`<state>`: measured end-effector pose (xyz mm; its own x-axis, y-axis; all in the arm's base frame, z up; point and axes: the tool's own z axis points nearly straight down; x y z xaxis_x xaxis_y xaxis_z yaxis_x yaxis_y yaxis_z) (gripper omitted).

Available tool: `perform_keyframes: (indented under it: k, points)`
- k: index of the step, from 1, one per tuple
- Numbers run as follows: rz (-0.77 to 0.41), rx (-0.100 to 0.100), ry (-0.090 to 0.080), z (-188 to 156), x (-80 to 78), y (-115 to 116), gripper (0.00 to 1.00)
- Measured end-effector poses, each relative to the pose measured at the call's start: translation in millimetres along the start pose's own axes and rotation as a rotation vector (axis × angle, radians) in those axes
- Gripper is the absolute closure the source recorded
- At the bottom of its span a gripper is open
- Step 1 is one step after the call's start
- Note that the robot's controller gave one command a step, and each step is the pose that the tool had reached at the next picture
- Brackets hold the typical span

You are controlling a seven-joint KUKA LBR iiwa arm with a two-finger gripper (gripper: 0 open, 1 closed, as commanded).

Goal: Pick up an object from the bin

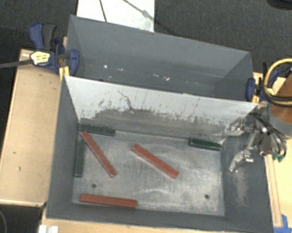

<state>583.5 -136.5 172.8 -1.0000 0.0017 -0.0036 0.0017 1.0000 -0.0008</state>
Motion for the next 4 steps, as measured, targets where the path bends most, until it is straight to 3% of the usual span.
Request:
perform_keyframes:
  k: [1, 2, 3, 4]
  points:
    - [-0.084, 0.0, 0.0, 17.2, 15.7, 50.8, 0.0]
    - [-0.086, -0.001, -0.006, 75.8, 6.2, 66.6, 0.0]
    - [-0.068, 0.0, 0.0, 93.5, 29.6, 95.0, 0.0]
    - [-0.08, 0.0, -0.017, 96.3, -3.7, 126.8, 1.0]
